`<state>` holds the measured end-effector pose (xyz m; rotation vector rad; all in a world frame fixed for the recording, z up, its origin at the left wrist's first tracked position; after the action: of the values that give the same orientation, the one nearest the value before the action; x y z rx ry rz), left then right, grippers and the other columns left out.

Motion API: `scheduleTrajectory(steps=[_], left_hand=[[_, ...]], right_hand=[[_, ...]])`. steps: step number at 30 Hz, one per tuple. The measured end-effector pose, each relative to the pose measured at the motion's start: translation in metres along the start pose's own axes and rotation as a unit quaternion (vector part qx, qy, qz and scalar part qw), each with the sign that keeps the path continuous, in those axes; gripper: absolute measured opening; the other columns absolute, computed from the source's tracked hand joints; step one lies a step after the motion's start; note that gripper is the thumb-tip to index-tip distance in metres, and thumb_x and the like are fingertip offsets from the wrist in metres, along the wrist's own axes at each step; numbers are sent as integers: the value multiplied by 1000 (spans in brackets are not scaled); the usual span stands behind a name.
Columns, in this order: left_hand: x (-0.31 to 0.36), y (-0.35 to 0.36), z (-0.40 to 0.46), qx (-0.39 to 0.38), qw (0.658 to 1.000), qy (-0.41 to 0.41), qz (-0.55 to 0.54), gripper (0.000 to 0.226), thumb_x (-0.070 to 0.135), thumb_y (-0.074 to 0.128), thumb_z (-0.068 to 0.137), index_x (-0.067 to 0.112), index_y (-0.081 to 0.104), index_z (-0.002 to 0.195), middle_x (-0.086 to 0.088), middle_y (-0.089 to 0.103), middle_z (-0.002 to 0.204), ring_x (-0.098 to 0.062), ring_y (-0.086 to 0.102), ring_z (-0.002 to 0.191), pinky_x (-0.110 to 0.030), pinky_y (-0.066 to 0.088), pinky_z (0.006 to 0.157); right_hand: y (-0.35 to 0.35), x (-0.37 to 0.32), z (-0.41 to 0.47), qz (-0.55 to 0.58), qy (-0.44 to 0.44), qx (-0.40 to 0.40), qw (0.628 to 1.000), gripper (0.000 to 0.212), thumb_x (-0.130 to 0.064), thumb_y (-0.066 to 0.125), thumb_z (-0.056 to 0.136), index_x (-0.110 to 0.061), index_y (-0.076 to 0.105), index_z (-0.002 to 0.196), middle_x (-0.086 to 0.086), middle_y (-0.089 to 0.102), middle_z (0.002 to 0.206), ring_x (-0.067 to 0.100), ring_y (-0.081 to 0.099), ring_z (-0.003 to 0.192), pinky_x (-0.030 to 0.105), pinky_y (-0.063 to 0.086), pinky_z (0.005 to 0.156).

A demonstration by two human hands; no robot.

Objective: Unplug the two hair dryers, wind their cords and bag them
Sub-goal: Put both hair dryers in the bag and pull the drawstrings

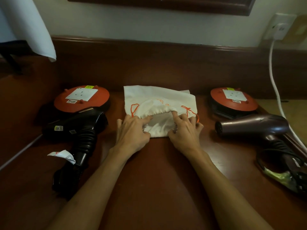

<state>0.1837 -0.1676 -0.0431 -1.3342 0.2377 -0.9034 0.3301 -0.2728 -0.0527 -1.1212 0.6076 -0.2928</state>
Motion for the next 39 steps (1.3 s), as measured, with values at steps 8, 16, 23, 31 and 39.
scheduleTrajectory(steps=[8,16,23,31,39], left_hand=[[-18,-4,0,55,997,-40,-31,30,30,57,98,34,74,123,2,74,106,-20,54,104,-39,30,91],[-15,-10,2,74,996,-10,47,61,36,70,88,42,52,146,0,49,126,-23,38,118,-36,29,93],[-24,-13,6,98,994,-32,28,73,53,78,77,47,52,145,0,45,111,-24,39,109,-36,32,91],[-31,-9,5,84,996,-38,20,71,67,71,78,45,54,143,3,58,114,-22,46,112,-40,34,93],[-32,-17,5,127,992,-24,-4,47,32,70,94,40,61,139,1,61,108,-21,50,104,-36,32,85]], right_hand=[[-15,16,-1,0,8,85,996,38,-26,51,99,-26,58,137,1,66,119,24,45,116,47,25,98],[-10,16,5,6,10,56,998,61,-23,53,96,-36,34,152,4,56,128,24,41,122,49,22,105],[-15,21,8,14,18,60,998,70,-24,52,98,-44,18,156,-1,56,111,20,44,111,47,25,100],[-18,18,2,44,8,107,993,63,-52,48,99,-32,30,156,-2,68,126,21,46,115,45,24,97],[-21,25,5,23,44,100,994,62,-12,53,96,-27,36,154,3,67,121,25,46,115,46,27,98]])
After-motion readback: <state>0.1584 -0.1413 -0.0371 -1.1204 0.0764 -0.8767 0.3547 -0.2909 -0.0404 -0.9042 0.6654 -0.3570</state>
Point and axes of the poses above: each hand's wrist, its own z-axis towards the middle knuckle, its own y-axis out of the palm, x = y × z, the point moved 5 cm from there along z, towards the middle knuckle
